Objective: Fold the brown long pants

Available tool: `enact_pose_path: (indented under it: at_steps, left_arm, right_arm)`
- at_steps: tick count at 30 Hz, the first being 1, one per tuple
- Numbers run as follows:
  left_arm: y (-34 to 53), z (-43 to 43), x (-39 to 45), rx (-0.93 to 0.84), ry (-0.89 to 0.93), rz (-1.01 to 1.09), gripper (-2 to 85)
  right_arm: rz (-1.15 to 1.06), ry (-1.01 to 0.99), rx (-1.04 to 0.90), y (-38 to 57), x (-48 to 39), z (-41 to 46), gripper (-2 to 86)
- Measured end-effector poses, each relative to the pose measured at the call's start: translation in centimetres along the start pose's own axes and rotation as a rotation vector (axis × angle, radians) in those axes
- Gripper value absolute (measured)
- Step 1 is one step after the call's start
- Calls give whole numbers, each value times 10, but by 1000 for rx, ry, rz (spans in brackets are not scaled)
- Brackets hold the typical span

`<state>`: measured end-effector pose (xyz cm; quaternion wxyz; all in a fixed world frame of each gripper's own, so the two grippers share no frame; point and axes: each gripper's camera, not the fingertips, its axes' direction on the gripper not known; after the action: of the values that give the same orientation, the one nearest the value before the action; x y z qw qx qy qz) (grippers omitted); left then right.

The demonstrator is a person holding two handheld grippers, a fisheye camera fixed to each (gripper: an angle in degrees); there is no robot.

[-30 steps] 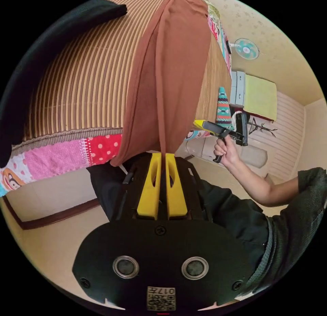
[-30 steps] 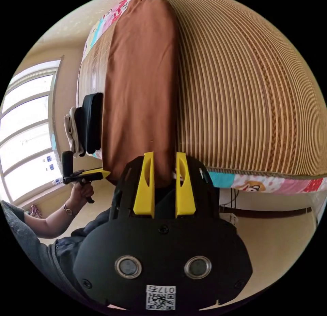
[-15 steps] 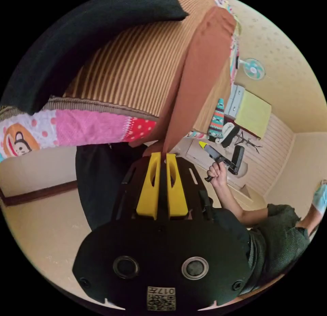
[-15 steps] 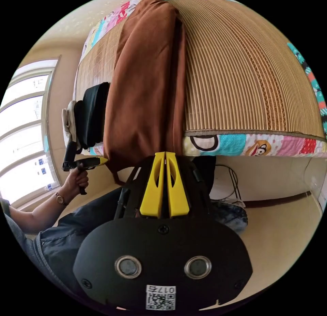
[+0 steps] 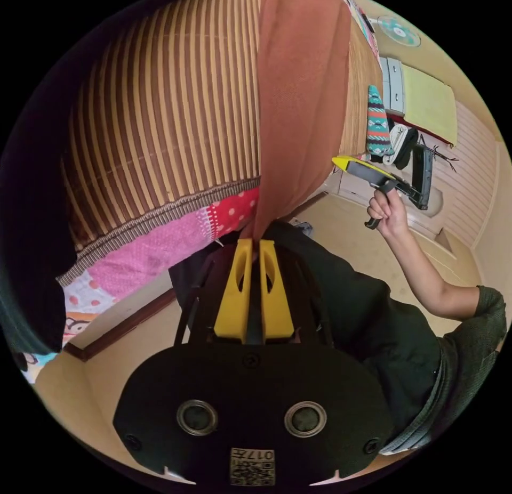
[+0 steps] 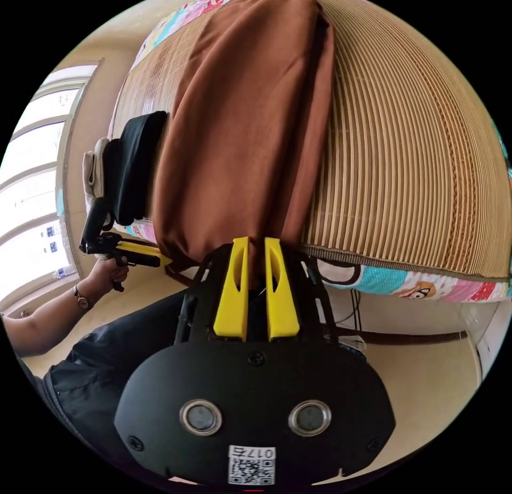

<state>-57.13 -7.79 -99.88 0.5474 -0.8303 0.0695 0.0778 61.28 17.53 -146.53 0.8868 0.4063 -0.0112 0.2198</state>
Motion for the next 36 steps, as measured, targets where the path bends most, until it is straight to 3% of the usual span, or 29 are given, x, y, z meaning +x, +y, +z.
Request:
enact_pose_path:
  at_steps: [3,7,12,15,17,18,22,25,30,36]
  left_arm:
    - [-4,3,12,-13,1,19,3]
    - [-7,10,20,8,14,-4,-1]
    - [-10,18,32,18,58,13,-5]
    - [-5,21,55,19,115,131,-7]
    - [-2,20,64,31,185,179,-7]
    - [0,21,68,40,203,185,-7]
    - [-1,35,66,61,133,96,-5]
    - [-3,46,65,79,92,19,8]
    - [9,15,97,241,19,59,87]
    - [-24,-51,101,530,144,25,140]
  right_arm:
    - [-11,9,-4,2,3,-1,65]
    - [59,-162,-4,1,22,21,78]
    - [143,-208,13,-5,43,28,46]
    - [80,-419,68,5,60,8,34]
    - [0,-691,158,23,84,-12,30]
    - [-5,-714,170,28,91,-15,29]
    - [104,-529,172,51,144,-7,29]
    - [172,-601,96,39,171,30,34]
    - [35,-407,-16,23,158,22,63]
    - [79,-642,277,26,200,-21,114]
